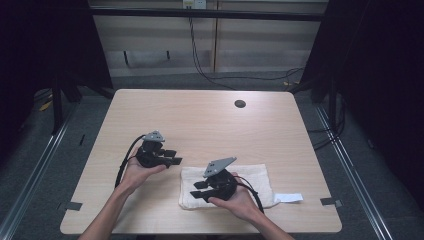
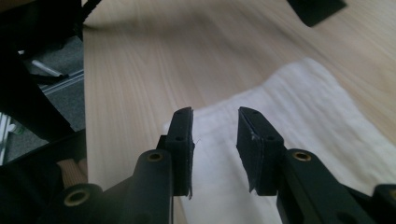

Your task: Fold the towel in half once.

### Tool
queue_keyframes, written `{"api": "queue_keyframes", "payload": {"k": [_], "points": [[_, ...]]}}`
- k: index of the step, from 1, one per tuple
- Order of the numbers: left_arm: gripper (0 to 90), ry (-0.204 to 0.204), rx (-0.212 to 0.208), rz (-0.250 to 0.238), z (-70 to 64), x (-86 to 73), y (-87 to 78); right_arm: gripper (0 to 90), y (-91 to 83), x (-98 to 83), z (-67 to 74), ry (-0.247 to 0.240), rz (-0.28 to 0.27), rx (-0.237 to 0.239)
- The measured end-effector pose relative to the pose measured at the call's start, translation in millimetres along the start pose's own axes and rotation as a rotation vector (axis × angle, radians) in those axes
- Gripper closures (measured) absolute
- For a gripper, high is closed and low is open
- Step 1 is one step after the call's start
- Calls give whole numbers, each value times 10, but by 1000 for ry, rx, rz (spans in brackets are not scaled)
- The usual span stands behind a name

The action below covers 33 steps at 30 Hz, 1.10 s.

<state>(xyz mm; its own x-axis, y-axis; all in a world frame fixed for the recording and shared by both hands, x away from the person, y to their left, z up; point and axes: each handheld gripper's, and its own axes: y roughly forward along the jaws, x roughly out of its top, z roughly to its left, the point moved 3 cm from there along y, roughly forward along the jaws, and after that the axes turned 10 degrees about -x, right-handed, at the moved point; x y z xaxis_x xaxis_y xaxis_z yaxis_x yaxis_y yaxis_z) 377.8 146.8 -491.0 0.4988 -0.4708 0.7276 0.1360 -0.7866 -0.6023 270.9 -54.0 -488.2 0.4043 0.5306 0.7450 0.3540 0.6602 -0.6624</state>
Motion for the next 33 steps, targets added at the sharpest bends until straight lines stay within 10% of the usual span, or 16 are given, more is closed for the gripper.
{"api": "queue_keyframes", "payload": {"k": [18, 28, 33], "points": [[528, -8, -1, 46, 10, -55, 103, 600, 355, -130, 283, -91, 67, 42], [520, -8, -12, 72, -18, -90, 168, 704, 360, -173, 384, -167, 29, -62], [532, -19, -52, 83, -18, -101, 215, 828, 363, -150, 368, -129, 54, -85]]}}
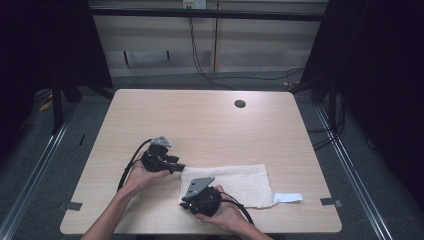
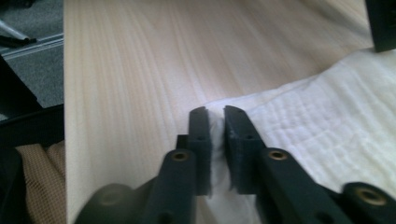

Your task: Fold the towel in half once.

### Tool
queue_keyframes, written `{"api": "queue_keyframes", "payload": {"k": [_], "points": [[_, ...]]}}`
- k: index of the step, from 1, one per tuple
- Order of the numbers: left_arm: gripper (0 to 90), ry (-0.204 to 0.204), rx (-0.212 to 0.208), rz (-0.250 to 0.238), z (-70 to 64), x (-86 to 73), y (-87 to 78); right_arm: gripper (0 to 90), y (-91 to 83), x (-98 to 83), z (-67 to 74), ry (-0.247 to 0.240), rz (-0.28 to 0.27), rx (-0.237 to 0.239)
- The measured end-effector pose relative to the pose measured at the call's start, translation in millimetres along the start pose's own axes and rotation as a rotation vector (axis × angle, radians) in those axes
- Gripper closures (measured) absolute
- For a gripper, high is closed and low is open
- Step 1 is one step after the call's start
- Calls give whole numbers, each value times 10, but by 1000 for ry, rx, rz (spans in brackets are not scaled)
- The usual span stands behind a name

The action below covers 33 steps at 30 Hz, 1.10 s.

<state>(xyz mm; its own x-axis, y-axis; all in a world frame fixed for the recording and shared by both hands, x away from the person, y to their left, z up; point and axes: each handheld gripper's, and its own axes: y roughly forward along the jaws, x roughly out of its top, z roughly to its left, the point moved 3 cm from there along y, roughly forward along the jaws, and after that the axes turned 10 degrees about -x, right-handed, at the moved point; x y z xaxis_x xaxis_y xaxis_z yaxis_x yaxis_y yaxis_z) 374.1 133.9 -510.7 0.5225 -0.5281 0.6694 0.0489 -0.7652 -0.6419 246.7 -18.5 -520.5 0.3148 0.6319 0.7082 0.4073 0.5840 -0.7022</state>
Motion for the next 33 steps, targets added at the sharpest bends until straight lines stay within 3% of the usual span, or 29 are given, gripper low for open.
{"api": "queue_keyframes", "payload": {"k": [9, 12, 18, 24, 26, 33], "points": [[552, 1, -52, 18, -52, -5, 75, 847, 12, 7, -58, 46, 12, 38], [563, 6, -57, 46, -58, -20, 112, 849, 17, 11, -76, 59, 17, 53], [597, 22, -44, 31, -68, -38, 125, 851, 15, 7, -69, 66, 13, 52], [697, 51, -50, 24, -116, -78, 136, 852, 30, 21, -85, 74, 16, 59], [749, 58, -63, 20, -118, -96, 138, 855, 39, 30, -112, 104, 28, 82], [849, 39, -72, 18, -115, -98, 144, 859, 65, 48, -165, 134, 31, 108]]}}
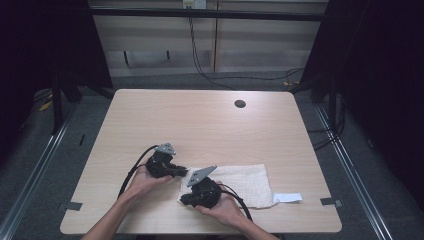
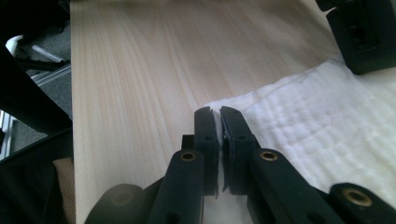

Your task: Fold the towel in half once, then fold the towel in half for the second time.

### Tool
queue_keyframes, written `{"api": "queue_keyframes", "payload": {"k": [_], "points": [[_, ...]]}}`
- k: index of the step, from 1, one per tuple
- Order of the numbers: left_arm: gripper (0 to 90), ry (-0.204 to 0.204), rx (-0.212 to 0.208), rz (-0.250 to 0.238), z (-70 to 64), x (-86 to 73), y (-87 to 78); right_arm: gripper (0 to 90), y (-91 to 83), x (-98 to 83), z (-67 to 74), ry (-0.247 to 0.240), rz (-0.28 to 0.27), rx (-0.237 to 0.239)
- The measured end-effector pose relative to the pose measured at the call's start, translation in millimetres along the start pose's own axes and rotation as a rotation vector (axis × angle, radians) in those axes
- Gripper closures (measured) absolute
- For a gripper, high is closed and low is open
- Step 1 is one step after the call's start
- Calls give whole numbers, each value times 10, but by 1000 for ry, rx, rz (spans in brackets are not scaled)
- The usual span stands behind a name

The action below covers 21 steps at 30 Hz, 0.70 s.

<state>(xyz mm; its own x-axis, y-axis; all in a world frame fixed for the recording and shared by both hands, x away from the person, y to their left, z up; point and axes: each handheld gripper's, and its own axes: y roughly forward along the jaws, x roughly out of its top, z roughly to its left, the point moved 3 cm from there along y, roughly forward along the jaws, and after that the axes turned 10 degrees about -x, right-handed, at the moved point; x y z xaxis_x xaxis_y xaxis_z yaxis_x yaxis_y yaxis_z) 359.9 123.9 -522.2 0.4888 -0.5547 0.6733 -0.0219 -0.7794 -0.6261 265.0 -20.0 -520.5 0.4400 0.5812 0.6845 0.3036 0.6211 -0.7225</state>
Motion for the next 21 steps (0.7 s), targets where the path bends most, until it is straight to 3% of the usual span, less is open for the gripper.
{"api": "queue_keyframes", "payload": {"k": [7, 10, 15, 21], "points": [[860, -31, -37, -49, 42, 49, -76, 859, -8, 11, -12, 3, -7, 3], [862, -38, -19, -46, 26, 59, -81, 859, -16, 13, -2, 8, -14, 7], [863, -20, -27, -70, -1, 125, -127, 860, -64, 35, -16, 4, -29, 1], [863, -49, -16, -78, 16, 119, -158, 860, -103, 73, -36, 20, -48, 1]]}}
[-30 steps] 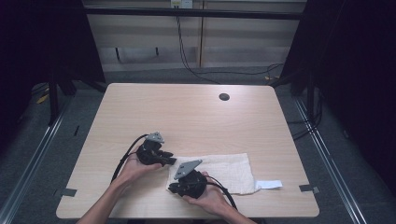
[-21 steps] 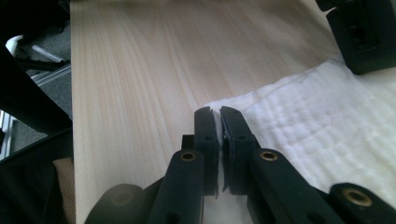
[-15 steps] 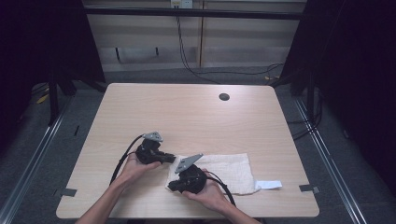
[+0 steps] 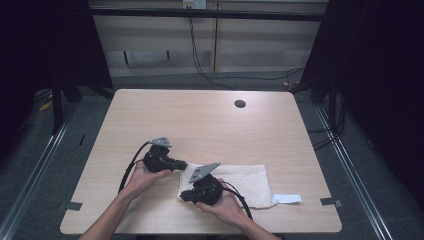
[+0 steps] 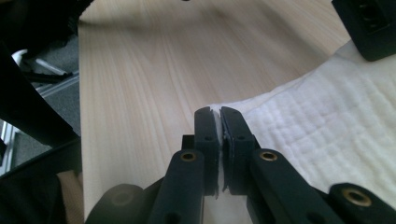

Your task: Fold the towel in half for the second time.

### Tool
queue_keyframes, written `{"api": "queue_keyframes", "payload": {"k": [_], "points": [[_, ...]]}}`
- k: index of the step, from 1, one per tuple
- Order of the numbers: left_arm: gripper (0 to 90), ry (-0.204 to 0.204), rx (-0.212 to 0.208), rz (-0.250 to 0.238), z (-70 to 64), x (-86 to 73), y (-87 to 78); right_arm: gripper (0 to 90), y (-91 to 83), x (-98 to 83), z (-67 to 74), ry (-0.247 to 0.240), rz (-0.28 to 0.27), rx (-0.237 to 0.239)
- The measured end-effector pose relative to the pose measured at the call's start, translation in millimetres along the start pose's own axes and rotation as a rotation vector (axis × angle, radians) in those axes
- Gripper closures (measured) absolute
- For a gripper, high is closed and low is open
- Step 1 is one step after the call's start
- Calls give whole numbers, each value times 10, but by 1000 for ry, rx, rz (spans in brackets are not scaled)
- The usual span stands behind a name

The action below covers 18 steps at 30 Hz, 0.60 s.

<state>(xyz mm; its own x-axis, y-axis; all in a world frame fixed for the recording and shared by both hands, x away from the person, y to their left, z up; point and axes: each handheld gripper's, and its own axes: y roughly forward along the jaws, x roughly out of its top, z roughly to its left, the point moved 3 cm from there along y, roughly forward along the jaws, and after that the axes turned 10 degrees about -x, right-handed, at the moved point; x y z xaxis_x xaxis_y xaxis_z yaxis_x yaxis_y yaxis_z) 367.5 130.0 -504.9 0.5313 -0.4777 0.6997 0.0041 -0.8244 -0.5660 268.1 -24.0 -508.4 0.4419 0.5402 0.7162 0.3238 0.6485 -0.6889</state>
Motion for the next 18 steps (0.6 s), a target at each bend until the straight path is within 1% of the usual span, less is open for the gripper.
{"api": "queue_keyframes", "payload": {"k": [1, 3, 4, 6, 7, 8, 9, 10, 12, 15, 16, 17, 18], "points": [[863, 4, 6, 2, -5, -5, -8, 860, -8, 5, 6, 9, 0, 1], [863, 9, 7, -6, -32, 8, -25, 860, -23, 22, 9, 23, -17, 4], [863, 12, 9, -9, -39, 21, -42, 860, -36, 31, 15, 14, -25, -8], [863, 13, 9, -21, -51, 41, -60, 860, -61, 52, 40, 2, -38, -16], [863, 11, 22, -22, -50, 45, -65, 860, -73, 63, 50, -8, -47, -17], [862, -1, 24, -36, -55, 47, -61, 860, -80, 71, 53, -13, -54, -15], [863, 0, 23, -39, -66, 53, -57, 860, -87, 79, 57, -12, -60, -16], [862, 11, 25, -34, -77, 65, -52, 860, -95, 85, 61, -5, -66, -13], [862, 1, 14, -48, -77, 92, -69, 860, -116, 93, 63, -13, -72, -13], [862, -2, 15, -60, -69, 116, -132, 860, -158, 115, 47, 0, -94, -9], [862, 1, 22, -63, -71, 121, -151, 861, -176, 124, 48, 8, -105, -2], [862, 0, 15, -71, -84, 126, -166, 861, -196, 130, 52, 11, -110, 1], [862, 6, 17, -71, -99, 131, -172, 861, -213, 140, 58, 13, -118, 3]]}}
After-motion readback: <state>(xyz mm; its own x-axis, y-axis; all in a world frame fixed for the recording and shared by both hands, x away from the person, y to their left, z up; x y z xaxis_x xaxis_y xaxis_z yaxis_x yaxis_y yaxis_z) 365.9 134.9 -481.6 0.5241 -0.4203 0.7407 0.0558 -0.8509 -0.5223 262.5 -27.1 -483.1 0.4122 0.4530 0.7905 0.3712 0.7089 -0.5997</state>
